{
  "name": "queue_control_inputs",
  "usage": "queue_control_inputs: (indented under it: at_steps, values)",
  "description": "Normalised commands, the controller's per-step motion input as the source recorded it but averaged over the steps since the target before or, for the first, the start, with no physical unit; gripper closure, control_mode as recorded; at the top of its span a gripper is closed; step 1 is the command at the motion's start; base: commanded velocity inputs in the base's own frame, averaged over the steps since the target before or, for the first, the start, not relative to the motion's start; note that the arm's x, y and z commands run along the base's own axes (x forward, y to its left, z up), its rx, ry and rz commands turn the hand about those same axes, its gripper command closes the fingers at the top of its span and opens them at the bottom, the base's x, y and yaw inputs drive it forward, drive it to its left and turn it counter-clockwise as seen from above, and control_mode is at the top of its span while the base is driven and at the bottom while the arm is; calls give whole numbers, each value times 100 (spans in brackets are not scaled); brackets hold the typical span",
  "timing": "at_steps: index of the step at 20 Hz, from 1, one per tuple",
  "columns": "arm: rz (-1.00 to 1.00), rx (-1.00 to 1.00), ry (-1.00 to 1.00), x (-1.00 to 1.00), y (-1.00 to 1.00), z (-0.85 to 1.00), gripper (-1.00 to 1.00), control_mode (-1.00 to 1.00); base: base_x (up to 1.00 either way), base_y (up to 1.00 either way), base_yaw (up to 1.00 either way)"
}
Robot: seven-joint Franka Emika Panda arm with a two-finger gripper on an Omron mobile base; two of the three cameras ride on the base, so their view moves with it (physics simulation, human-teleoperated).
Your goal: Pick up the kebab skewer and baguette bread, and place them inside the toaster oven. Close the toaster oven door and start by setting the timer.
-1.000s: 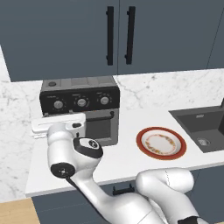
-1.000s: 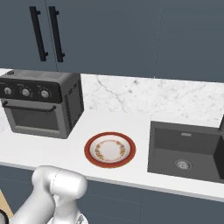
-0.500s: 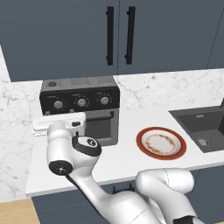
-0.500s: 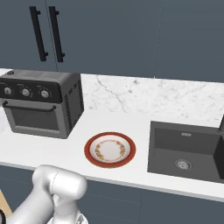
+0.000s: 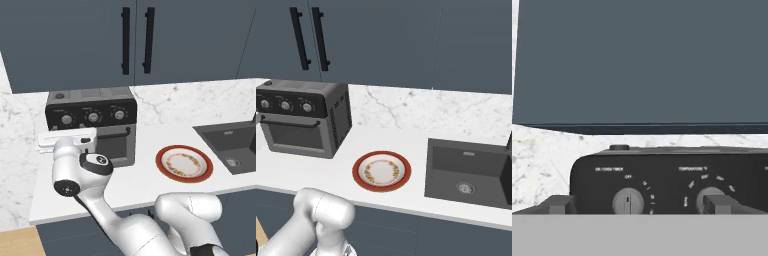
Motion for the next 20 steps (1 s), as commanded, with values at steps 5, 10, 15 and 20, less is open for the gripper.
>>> queue_control_inputs:
  at_steps: [5, 10, 15, 20]
  values:
    - [0, 0, -1, 21, 0, -21, -100, -100, 0, 0, 0]
    - [0, 0, -2, 33, 0, -2, -100, -100, 0, 0, 0]
    - [0, 0, -2, 23, 0, -2, -100, -100, 0, 0, 0]
    - [0, 0, -1, 14, 0, -9, -100, -100, 0, 0, 0]
